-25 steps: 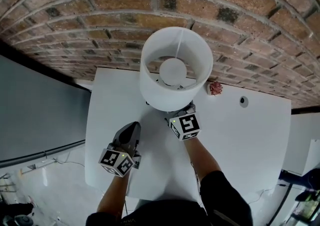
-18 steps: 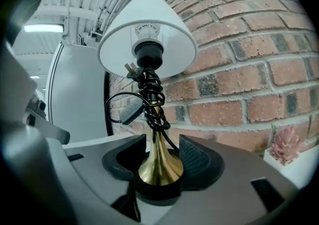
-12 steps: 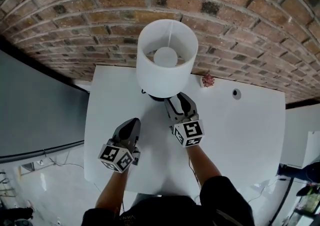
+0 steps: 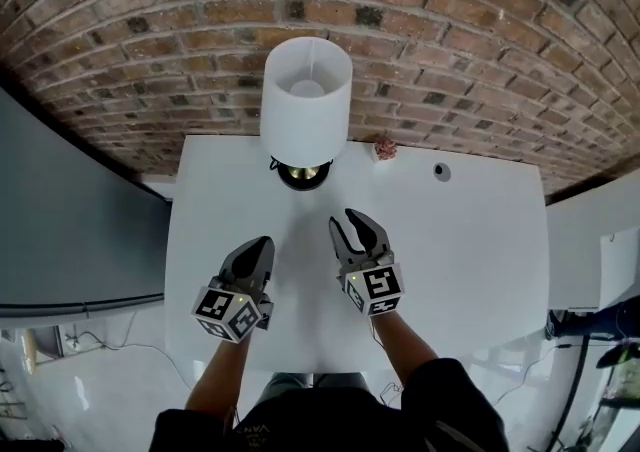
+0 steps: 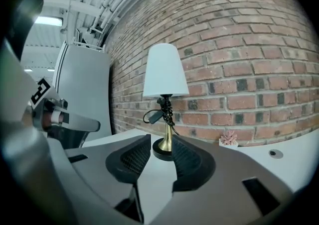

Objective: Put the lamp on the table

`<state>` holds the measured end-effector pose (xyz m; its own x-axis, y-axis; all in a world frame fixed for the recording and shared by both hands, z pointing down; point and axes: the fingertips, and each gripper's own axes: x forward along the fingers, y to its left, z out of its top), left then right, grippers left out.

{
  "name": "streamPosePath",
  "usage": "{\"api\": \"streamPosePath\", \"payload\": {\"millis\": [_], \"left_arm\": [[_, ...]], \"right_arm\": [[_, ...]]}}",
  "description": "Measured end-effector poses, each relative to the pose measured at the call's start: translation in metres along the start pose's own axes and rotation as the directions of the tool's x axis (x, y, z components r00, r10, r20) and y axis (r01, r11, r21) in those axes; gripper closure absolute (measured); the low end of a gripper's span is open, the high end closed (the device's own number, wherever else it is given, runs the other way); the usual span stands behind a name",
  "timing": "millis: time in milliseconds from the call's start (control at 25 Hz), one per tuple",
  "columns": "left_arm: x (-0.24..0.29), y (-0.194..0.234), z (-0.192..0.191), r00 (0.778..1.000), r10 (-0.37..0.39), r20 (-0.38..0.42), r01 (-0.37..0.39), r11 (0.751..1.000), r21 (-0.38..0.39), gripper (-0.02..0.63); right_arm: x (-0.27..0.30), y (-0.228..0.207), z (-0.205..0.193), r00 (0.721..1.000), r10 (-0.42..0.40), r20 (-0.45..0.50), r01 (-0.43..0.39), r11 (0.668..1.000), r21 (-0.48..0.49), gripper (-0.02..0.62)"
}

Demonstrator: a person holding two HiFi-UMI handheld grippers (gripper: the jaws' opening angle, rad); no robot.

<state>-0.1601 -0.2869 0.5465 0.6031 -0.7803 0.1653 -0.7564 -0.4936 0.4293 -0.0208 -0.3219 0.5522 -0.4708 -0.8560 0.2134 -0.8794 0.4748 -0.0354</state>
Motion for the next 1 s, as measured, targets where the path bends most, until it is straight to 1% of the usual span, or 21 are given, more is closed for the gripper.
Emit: {"api": "streamPosePath", "payload": {"millis": [160,240,480,640,800,1000], "left_arm": [[-0.021,-0.017,0.004,1.0,-0.026,0.01,0.026,1.0,0.015,0.598],[-0.031,-0.026,0.006,0.999,-0.042,0.015,0.042,0.999,0.026,0.598],[-0.063,-0.054,0.015,0.997,-0.078,0.021,0.076,0.995,0.064,0.598],[-0.083,-0.068,0.023,0.995,-0.091,0.033,0.087,0.992,0.09,0.598],[-0.102,-0.08,0.029,0.993,-0.1,0.061,0.095,0.992,0.086,0.598],[-0.122,-0.094,0.031,0.99,-0.113,0.083,0.106,0.991,0.086,0.598]], "right_arm": [[-0.034,0.018,0.013,1.0,-0.01,0.016,0.01,1.0,-0.01,0.507],[-0.049,0.026,0.02,0.999,-0.019,0.032,0.019,1.0,-0.005,0.551],[-0.093,0.048,0.046,0.995,-0.057,0.084,0.055,0.998,0.027,0.594],[-0.119,0.059,0.057,0.992,-0.067,0.104,0.066,0.998,0.017,0.594],[-0.141,0.072,0.067,0.99,-0.072,0.122,0.072,0.997,0.004,0.594],[-0.164,0.084,0.076,0.986,-0.082,0.144,0.081,0.997,0.014,0.594]]}}
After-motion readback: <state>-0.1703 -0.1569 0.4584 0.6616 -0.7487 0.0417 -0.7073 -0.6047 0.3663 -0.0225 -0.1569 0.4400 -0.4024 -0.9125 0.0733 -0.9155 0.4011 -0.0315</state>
